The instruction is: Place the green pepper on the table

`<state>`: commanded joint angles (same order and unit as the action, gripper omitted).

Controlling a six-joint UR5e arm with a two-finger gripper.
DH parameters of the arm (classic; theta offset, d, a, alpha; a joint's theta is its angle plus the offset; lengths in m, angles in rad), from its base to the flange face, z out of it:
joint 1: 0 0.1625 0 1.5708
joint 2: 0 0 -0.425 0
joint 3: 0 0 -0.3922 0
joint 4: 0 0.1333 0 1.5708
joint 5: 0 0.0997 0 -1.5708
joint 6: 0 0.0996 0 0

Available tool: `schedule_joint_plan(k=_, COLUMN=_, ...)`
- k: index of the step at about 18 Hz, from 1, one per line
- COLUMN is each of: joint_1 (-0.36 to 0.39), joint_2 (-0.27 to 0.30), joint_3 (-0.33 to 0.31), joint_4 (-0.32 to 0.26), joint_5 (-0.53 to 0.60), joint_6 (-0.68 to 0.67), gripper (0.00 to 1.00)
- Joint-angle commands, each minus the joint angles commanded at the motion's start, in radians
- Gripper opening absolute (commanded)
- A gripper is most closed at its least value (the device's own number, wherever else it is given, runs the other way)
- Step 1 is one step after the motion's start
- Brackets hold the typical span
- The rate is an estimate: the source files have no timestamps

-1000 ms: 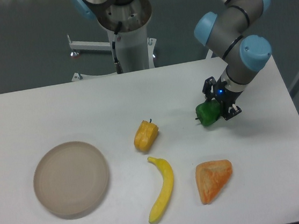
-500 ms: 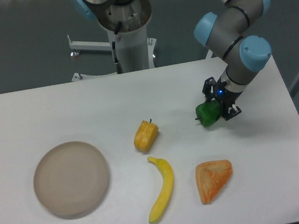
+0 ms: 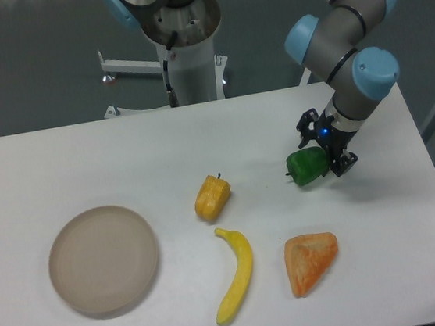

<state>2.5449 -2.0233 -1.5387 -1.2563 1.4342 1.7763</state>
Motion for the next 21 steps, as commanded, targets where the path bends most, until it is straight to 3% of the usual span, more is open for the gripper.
schedule_joint_plan(k=7, joint_1=-0.006, joint_2=-0.009, joint_3=0.116, joint_4=-0.002, joint_5=0.008, joint_6=-0.003, gripper=1.00)
schedule_joint_plan(k=13, joint_1=-0.063, joint_2=-0.034, joint_3=0.204, joint_4=0.017, joint_5=0.153, joint_6=-0.081, gripper=1.00)
schedule_joint_plan(k=17, joint_1=-0.077, joint_2=-0.063, joint_3=0.267, joint_4=0.015, joint_5=0.166, joint_6=-0.084, gripper=1.00)
schedule_joint_plan(k=21, joint_1=-0.089, joint_2=-0.075, joint_3=0.275, joint_4=0.017, joint_5=0.164, joint_6=-0.126, gripper=1.00)
